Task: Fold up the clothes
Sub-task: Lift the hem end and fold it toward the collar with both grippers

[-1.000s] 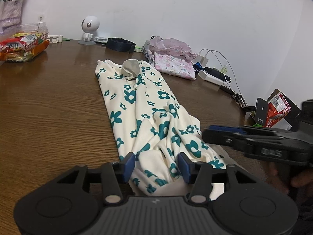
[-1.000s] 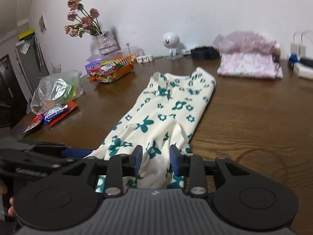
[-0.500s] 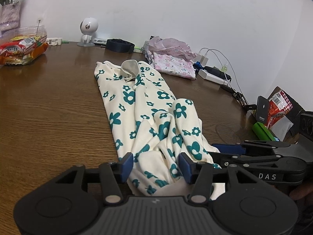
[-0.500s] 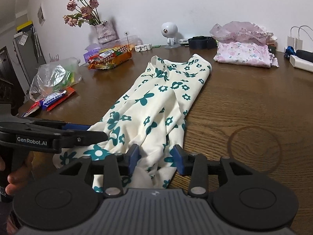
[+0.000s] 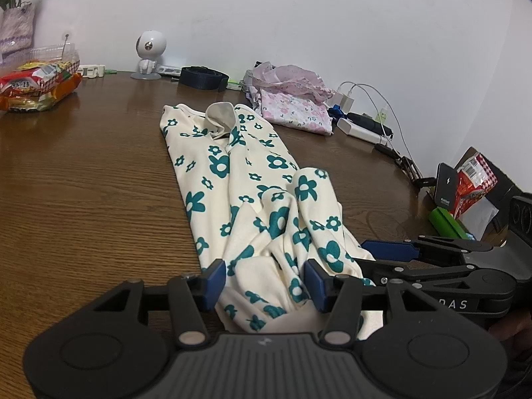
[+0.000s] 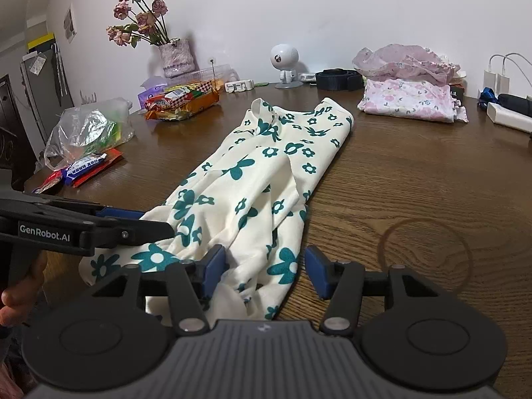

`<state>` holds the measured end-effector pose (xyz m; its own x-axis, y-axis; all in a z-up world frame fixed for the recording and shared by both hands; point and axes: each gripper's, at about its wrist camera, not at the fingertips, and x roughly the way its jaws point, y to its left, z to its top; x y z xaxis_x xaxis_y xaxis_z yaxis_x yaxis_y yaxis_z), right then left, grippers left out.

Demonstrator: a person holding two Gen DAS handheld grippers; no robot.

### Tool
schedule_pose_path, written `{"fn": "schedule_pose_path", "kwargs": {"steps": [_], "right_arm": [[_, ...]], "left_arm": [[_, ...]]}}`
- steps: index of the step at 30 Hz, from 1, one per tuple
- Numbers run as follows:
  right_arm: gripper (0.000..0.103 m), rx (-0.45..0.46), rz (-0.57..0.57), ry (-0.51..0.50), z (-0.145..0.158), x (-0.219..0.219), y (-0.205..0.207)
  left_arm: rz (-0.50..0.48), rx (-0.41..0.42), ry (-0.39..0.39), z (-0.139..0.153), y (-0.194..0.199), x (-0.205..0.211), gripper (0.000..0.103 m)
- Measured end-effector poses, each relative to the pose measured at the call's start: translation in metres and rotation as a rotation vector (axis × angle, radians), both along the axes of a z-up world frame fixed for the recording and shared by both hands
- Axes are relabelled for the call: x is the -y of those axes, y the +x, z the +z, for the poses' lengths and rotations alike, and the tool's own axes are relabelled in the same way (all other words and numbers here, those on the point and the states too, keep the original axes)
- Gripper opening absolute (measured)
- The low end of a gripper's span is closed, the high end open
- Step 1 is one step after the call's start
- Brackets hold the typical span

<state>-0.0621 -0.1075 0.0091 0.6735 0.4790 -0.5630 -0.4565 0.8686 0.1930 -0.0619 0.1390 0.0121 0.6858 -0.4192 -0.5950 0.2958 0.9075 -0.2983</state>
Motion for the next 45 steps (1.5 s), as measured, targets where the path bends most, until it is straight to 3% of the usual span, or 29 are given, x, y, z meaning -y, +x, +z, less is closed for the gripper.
{"fn": "schedule_pose_path", "kwargs": {"steps": [2,5,8,13,17,18,19,20,21,24,29,31,33,36,40,42,45], "right_arm": [[0.051,0.015,0.006,0.02,0.007,0.004,-0.005],[0.051,0.039,0.03,0.049,0.018,0.012,-0.014],[0.055,0.032,0.126,0.079,0.02,0.026,-0.029],[0.06,0.051,0.219,0.022,0.013,0.031,-0.053],[0.058,0.039,0.219,0.014,0.007,0.026,-0.047],[0.056,0.037,0.213,0.011,0.005,0.024,-0.044],[0.048,0.03,0.217,0.017,0.002,0.023,-0.043],[0.038,0.022,0.223,0.024,0.0,0.022,-0.041],[0.036,0.015,0.224,0.034,-0.002,0.023,-0.041],[0.021,0.0,0.23,0.062,-0.002,0.026,-0.043],[0.017,-0.002,0.314,0.039,0.011,0.036,-0.074],[0.029,0.042,0.341,-0.017,0.018,0.038,-0.093],[0.077,0.122,0.356,-0.075,0.024,0.037,-0.111],[0.081,0.239,0.394,-0.131,0.032,0.029,-0.127],[0.081,0.301,0.49,-0.133,0.042,0.01,-0.111],[0.079,0.243,0.473,-0.096,0.045,0.002,-0.081],[0.076,0.076,0.444,-0.005,0.042,-0.003,-0.041]], "left_arm": [[0.019,0.016,-0.025,0.004,-0.002,-0.007,0.06],[0.027,0.037,-0.032,0.015,-0.013,-0.023,0.06],[-0.032,0.069,-0.008,0.024,-0.034,-0.034,0.063],[-0.166,0.062,0.023,0.016,-0.06,-0.028,0.067],[-0.175,0.047,0.067,0.003,-0.057,-0.016,0.067],[-0.165,0.036,0.073,0.001,-0.053,-0.014,0.063],[-0.16,0.034,0.078,0.0,-0.051,-0.013,0.059],[-0.18,0.035,0.066,0.0,-0.05,-0.014,0.045],[-0.2,0.038,0.056,-0.001,-0.05,-0.014,0.04],[-0.227,0.049,0.097,0.001,-0.062,-0.013,0.03],[-0.292,0.056,0.148,0.005,-0.095,-0.013,0.028],[-0.299,0.121,0.204,0.008,-0.114,-0.011,0.036],[-0.313,0.229,0.27,0.011,-0.132,-0.01,0.074],[-0.374,0.366,0.344,0.016,-0.148,-0.005,0.08],[-0.428,0.465,0.459,0.013,-0.144,0.013,0.08],[-0.462,0.491,0.535,0.005,-0.142,0.021,0.08],[-0.527,0.508,0.614,-0.007,-0.143,0.026,0.08]]}}
